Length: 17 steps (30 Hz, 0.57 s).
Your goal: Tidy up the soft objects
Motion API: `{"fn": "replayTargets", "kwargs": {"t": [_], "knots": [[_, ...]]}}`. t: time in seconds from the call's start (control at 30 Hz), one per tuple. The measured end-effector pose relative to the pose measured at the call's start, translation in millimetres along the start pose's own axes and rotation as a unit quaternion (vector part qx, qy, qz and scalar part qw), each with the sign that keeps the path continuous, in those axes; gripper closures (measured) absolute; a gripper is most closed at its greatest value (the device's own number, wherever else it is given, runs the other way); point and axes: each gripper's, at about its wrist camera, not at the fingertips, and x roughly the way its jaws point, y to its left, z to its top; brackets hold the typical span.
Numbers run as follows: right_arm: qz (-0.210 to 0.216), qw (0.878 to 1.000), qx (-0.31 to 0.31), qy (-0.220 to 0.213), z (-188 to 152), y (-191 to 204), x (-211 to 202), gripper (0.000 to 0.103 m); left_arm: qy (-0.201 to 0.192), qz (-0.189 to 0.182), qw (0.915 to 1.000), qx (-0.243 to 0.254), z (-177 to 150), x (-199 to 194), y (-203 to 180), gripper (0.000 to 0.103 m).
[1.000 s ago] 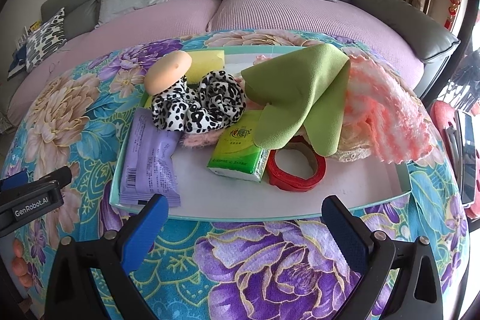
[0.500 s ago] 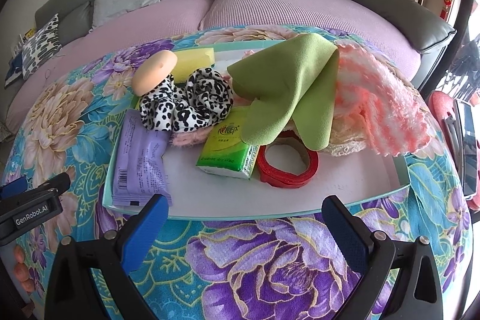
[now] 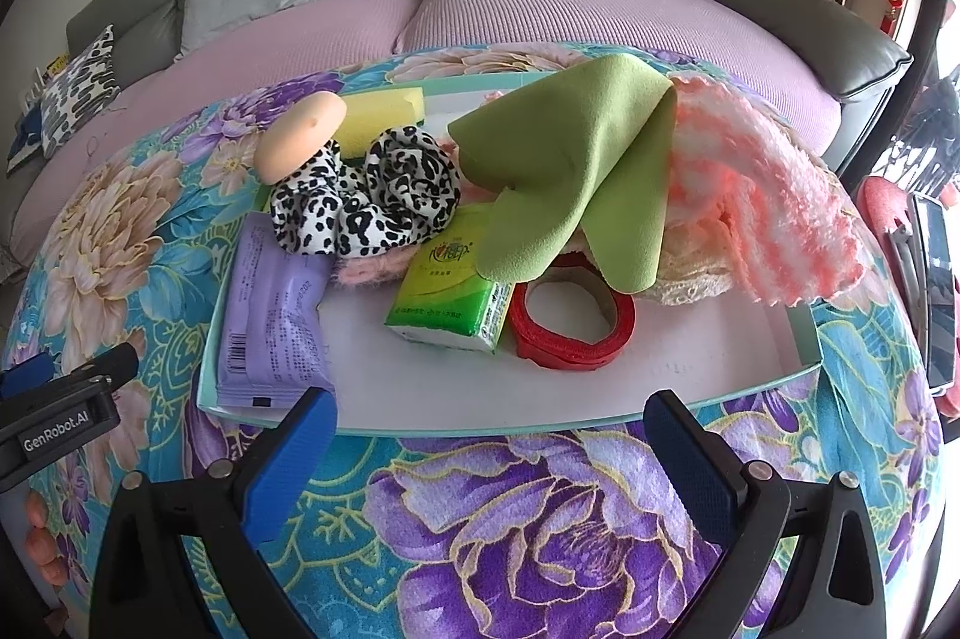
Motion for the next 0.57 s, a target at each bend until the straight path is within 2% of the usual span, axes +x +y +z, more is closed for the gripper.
{"fn": "replayTargets", "kwargs": {"t": [0.57], "knots": [[-0.001,1.000,0.000,0.004,-1.4,1.4,4.0,0.000,-0.012,-0.012,0.9998,0.008,-0.6,-4.5,-2.9,0.006]]}}
